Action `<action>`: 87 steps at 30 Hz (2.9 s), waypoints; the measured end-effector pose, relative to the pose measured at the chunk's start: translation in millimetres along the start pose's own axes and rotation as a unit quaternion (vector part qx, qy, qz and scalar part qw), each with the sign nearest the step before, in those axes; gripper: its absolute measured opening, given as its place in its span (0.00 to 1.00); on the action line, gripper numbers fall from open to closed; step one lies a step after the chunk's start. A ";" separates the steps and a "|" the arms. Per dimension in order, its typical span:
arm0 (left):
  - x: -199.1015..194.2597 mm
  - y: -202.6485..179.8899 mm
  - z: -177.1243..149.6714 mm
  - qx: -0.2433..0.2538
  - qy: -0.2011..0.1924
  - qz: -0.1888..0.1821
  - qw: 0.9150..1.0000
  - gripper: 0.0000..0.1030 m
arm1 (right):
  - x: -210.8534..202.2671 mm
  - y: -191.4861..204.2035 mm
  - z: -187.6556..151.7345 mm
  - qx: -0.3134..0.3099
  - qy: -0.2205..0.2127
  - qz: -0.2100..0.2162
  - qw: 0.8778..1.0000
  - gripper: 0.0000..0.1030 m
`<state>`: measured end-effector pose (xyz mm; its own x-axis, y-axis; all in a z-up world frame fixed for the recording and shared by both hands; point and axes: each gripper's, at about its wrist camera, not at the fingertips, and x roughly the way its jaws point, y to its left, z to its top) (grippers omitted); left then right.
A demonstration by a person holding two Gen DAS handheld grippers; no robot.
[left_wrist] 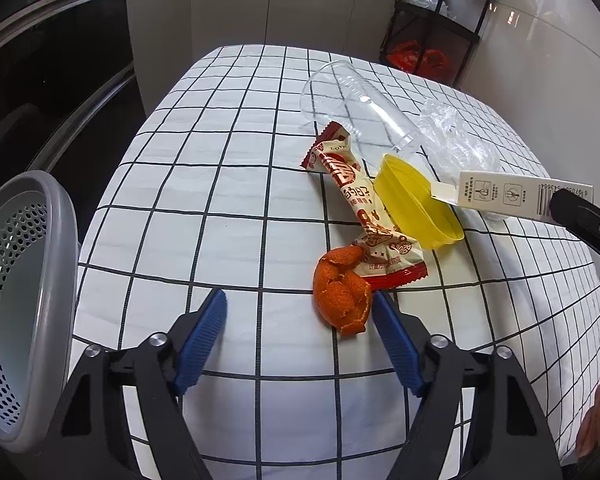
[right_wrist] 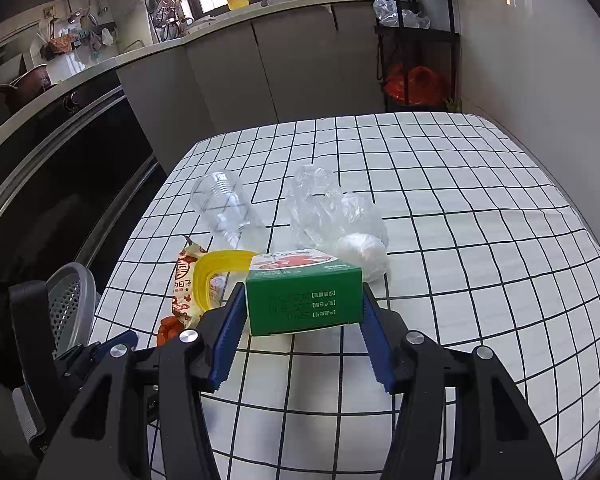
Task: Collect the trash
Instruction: 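Grasp the orange peel with the left tool while the right tool holds the carton, then carry the carton and orange peel in both tools over the wastebasket, then open both tools to drop the carton and peel into the basket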
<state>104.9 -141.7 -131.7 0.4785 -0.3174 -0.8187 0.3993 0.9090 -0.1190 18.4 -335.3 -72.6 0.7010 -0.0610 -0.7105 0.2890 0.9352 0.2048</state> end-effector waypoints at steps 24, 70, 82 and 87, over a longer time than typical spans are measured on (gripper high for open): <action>-49.4 10.6 1.8 0.004 -0.042 -0.012 0.999 0.18 | -25.5 13.5 1.0 -0.013 -0.028 0.013 0.999 0.51; -153.6 237.9 -50.6 -0.132 -0.073 0.185 0.971 0.18 | 8.6 290.7 -40.4 -0.135 0.018 0.174 0.975 0.51; -151.3 255.3 -55.5 -0.160 -0.059 0.171 0.970 0.18 | 26.5 312.7 -52.7 -0.166 0.041 0.172 0.970 0.51; -150.9 256.4 -55.1 -0.160 -0.058 0.170 0.971 0.20 | 29.0 312.6 -54.6 -0.168 0.049 0.171 0.970 0.51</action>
<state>91.9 154.1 -69.6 0.6322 0.0048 -0.7748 -0.0513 0.9980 -0.0357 93.5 -25.7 -66.0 0.6486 0.2900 -0.7038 -0.1885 0.9570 0.2205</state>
